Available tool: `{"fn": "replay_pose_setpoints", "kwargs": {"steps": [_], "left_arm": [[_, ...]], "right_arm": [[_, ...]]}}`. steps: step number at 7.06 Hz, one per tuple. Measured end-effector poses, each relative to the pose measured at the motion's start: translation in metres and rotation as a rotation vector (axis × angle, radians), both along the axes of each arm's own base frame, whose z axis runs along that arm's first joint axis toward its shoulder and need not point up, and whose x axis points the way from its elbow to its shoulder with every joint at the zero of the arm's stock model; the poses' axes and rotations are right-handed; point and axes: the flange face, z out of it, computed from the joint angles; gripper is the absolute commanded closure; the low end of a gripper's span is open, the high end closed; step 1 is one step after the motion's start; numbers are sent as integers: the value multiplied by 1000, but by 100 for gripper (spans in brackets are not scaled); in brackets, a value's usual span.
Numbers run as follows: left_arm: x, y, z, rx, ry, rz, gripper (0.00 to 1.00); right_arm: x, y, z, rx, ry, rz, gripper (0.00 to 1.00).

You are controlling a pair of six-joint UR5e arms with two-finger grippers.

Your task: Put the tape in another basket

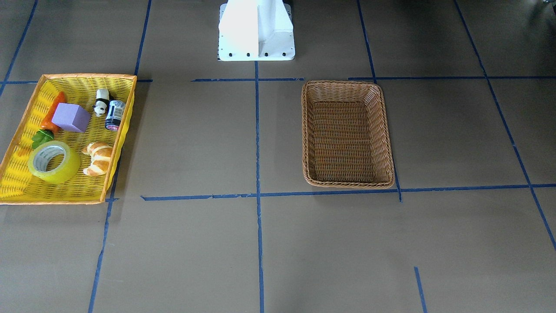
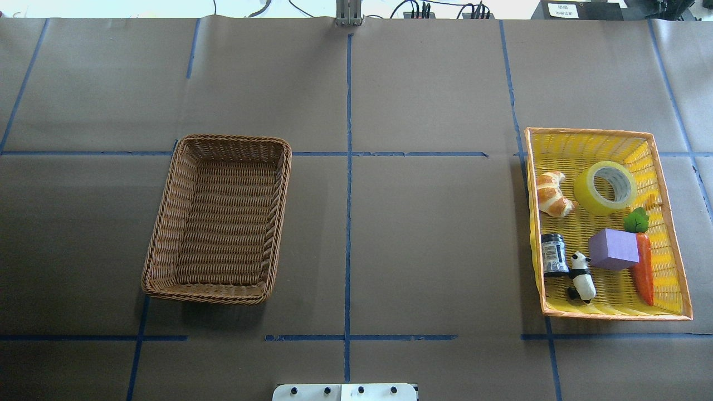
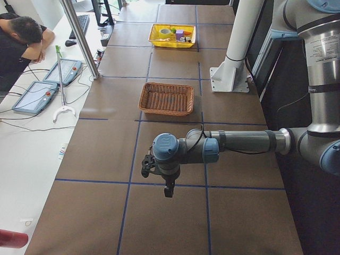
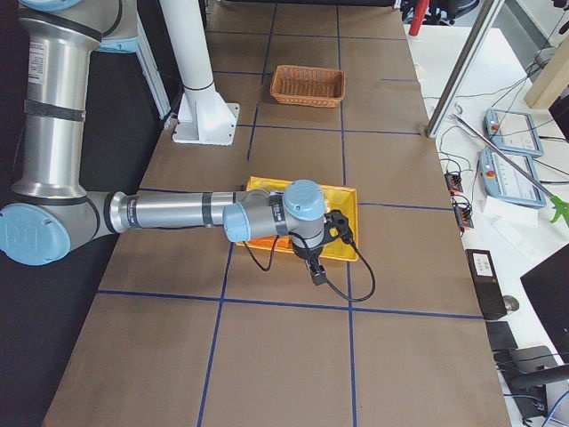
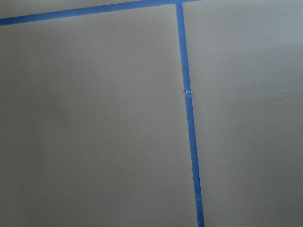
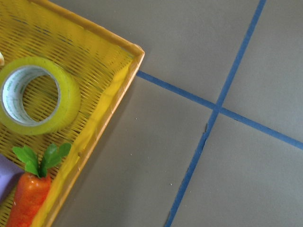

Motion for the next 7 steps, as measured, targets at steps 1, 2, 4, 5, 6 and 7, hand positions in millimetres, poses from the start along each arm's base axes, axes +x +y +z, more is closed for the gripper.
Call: {"fn": "replay_pose_setpoints", "kwargs": {"steps": [1, 2, 4, 5, 6, 7], "left_arm": [[0, 0, 1, -2, 0, 1, 0], [0, 0, 3, -4, 0, 1, 0], [1, 0, 3, -5, 2, 1, 0], [1, 0, 3, -6, 2, 0, 0], [1, 0, 3, -6, 3, 0, 0], [1, 0, 3, -7, 3, 0, 0]], "right_arm": [[-16, -15, -15, -11, -13, 16, 0], [-39, -29, -29, -21, -24, 14, 0], [-89, -56, -53, -44, -45, -2, 0], [-113, -64, -61, -47, -52, -13, 0], [-139, -72, -64, -44, -53, -19, 0], [-167, -78, -60, -29, -45, -19, 0]]}}
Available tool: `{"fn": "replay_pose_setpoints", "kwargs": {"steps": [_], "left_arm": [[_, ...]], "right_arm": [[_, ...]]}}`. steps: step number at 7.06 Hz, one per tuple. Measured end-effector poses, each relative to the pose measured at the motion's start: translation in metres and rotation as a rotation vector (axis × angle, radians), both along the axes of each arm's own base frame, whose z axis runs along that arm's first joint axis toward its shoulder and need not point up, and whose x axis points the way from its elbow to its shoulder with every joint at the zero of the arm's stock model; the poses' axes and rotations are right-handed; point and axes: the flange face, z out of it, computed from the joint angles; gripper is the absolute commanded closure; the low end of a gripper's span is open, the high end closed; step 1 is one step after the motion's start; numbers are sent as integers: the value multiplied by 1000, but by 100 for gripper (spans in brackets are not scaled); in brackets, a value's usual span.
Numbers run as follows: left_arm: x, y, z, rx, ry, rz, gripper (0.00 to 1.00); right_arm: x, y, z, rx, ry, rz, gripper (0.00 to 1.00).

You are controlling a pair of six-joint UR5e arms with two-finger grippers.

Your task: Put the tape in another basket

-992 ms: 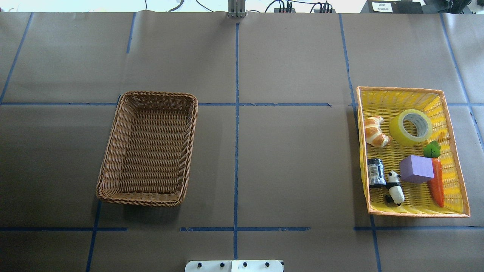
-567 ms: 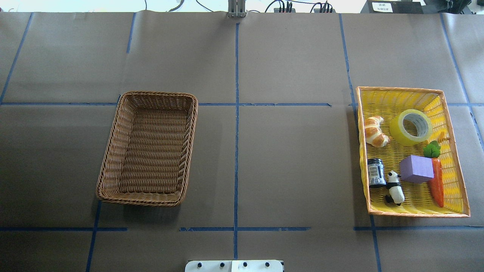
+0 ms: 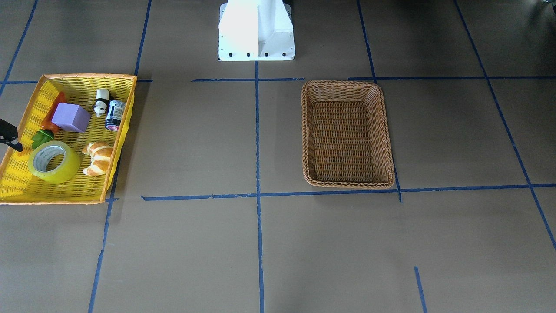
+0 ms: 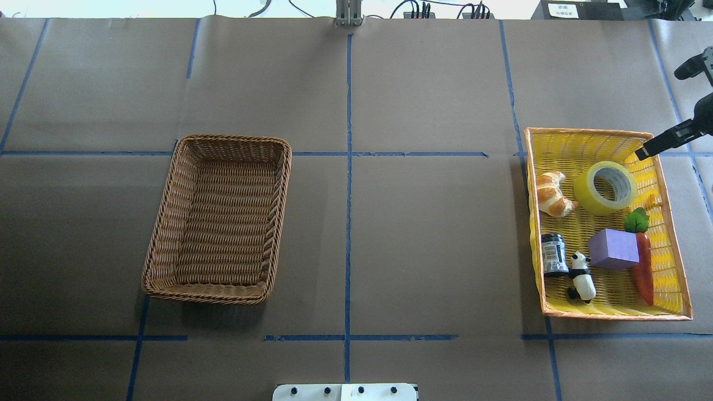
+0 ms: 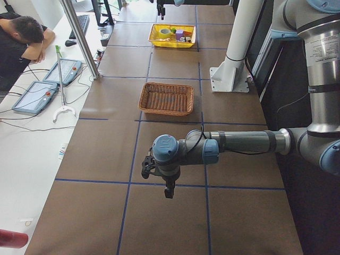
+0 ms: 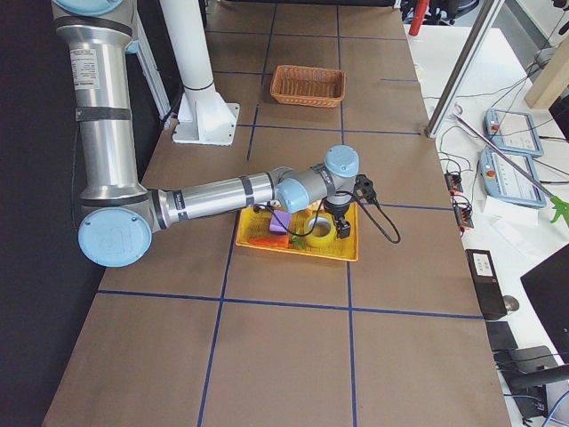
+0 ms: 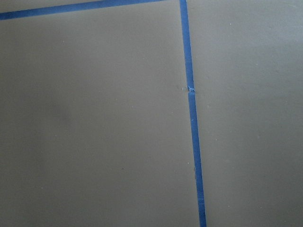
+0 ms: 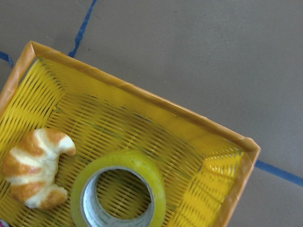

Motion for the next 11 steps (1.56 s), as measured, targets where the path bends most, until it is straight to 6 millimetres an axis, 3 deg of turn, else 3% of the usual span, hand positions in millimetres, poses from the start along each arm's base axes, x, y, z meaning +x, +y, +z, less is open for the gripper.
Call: {"fn": "replay_pose_setpoints", "kwargs": {"steps": [1, 3, 7, 8, 9, 10, 11], "left_arm": [[0, 0, 0, 0, 0, 0, 0], [0, 0, 0, -2, 0, 0, 0], [0, 1, 1, -7, 1, 0, 0], [0, 1, 1, -7, 1, 0, 0], [0, 1, 1, -7, 1, 0, 0], [0, 1, 1, -7, 2, 0, 0], [0, 1, 1, -7, 1, 0, 0]], "right_arm": [[-23, -2, 10, 18, 10, 0, 1], [-47, -1, 27, 28, 28, -16, 1], [-57, 6, 55, -9, 53, -38, 7], [-61, 6, 59, -14, 56, -46, 24], [-66, 6, 61, -17, 58, -54, 62], [-69, 6, 61, -17, 55, -60, 90], [-70, 6, 60, -15, 51, -64, 98]]}}
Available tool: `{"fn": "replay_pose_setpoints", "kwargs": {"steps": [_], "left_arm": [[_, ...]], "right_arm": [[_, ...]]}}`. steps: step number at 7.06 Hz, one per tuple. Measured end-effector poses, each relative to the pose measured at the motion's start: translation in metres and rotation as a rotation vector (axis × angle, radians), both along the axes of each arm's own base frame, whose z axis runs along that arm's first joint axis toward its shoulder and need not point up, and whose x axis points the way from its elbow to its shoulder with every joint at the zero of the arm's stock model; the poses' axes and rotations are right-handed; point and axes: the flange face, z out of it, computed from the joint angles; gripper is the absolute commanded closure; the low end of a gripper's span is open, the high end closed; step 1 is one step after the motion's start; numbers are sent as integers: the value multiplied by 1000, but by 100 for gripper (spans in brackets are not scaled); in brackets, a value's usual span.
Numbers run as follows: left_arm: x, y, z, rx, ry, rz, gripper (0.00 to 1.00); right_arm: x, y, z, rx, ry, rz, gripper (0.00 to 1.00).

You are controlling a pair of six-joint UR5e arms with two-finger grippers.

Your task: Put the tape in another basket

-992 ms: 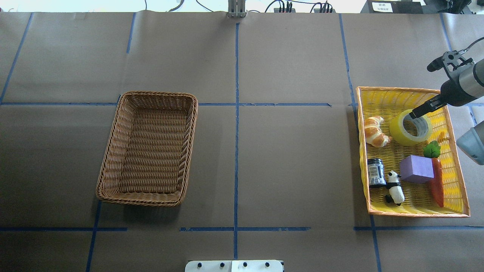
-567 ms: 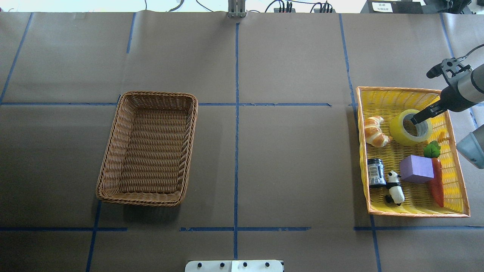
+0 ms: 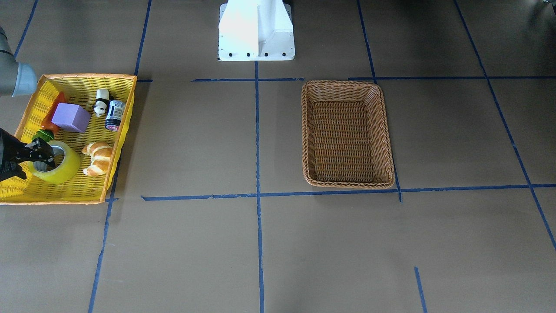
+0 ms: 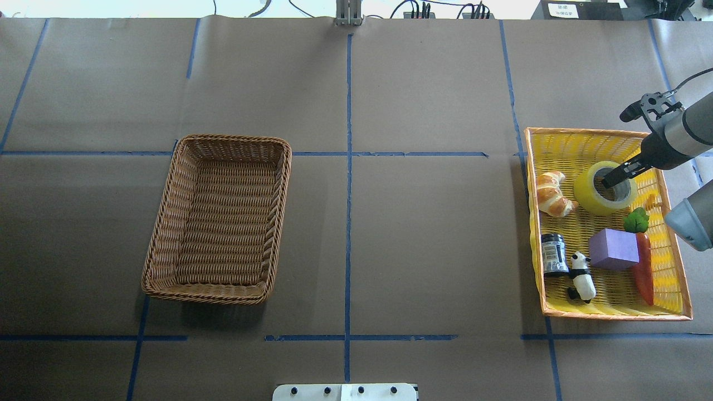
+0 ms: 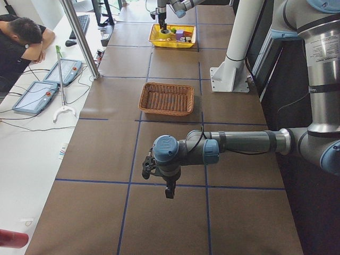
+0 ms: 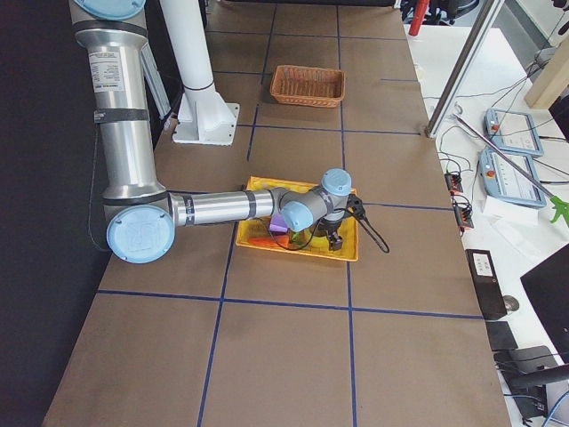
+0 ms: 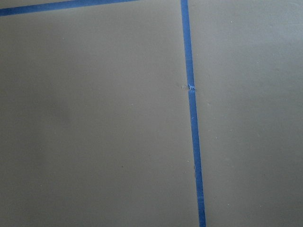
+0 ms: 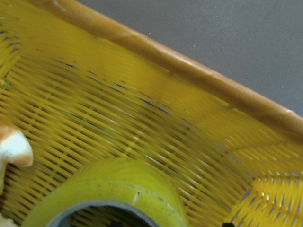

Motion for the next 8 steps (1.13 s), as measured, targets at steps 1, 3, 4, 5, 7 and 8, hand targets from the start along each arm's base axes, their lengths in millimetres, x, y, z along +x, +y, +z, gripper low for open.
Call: {"fn": "replay_pose_setpoints", "kwargs": {"steps": [1, 3, 4, 5, 7, 8], "left_arm": [[0, 0, 0, 0, 0, 0, 0], [0, 0, 0, -2, 0, 0, 0], [0, 0, 0, -1, 0, 0, 0], [0, 0, 0, 3, 1, 0, 0], [0, -1, -4, 13, 3, 1, 0], [1, -4, -8, 24, 2, 0, 0]], "right_arm": [[-1, 0, -1, 1, -4, -2, 100], [-1, 0, -1, -1, -8, -6, 100], [-1, 0, -2, 1, -10, -6, 100], [-1, -1, -5, 5, -13, -4, 100], [5, -9, -15, -4, -26, 31, 100], [4, -16, -28, -44, -50, 88, 100]]}}
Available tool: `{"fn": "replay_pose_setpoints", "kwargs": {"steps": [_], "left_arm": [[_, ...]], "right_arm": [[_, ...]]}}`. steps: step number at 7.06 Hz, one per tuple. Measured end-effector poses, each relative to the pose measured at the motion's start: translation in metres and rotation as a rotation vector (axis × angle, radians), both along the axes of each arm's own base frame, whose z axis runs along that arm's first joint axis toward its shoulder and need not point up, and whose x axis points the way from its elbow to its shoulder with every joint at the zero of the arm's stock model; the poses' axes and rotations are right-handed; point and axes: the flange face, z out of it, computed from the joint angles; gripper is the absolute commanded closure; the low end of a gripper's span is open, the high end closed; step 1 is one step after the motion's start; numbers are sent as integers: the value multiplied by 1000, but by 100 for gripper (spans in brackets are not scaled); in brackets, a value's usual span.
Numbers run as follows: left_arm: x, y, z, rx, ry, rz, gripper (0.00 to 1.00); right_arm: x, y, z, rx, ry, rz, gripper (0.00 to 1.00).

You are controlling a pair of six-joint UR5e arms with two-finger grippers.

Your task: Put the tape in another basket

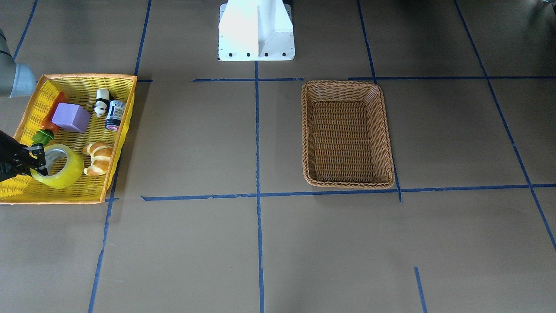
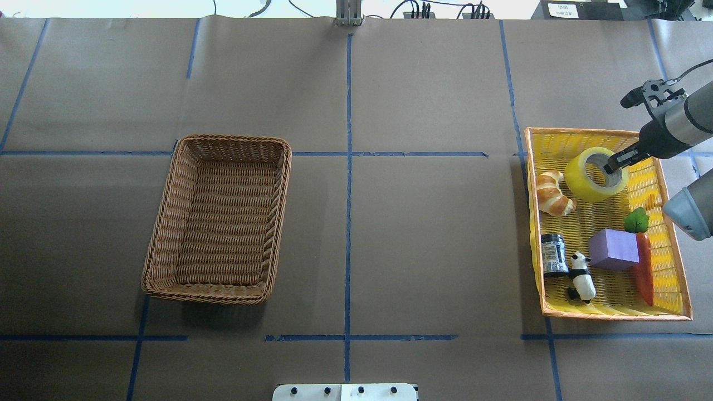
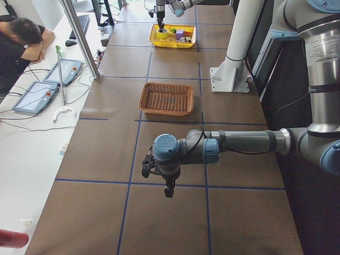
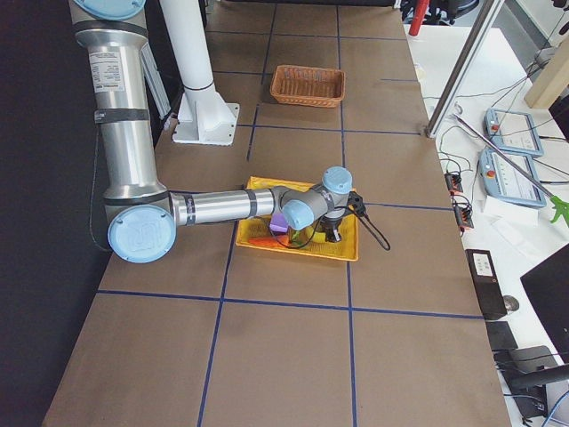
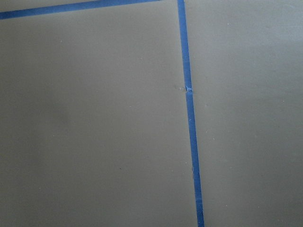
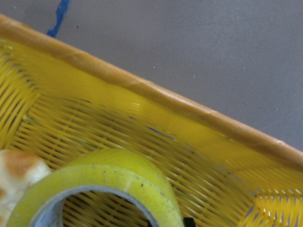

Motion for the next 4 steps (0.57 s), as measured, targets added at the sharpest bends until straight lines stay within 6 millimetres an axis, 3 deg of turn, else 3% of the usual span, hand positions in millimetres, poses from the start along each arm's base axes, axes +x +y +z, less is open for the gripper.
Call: {"fn": "replay_pose_setpoints", "kwargs": {"steps": [4], "left_arm": [[2, -59, -57, 256, 9, 0, 0]], "right_arm": [[-15, -22, -65, -109, -156, 178, 100]]}}
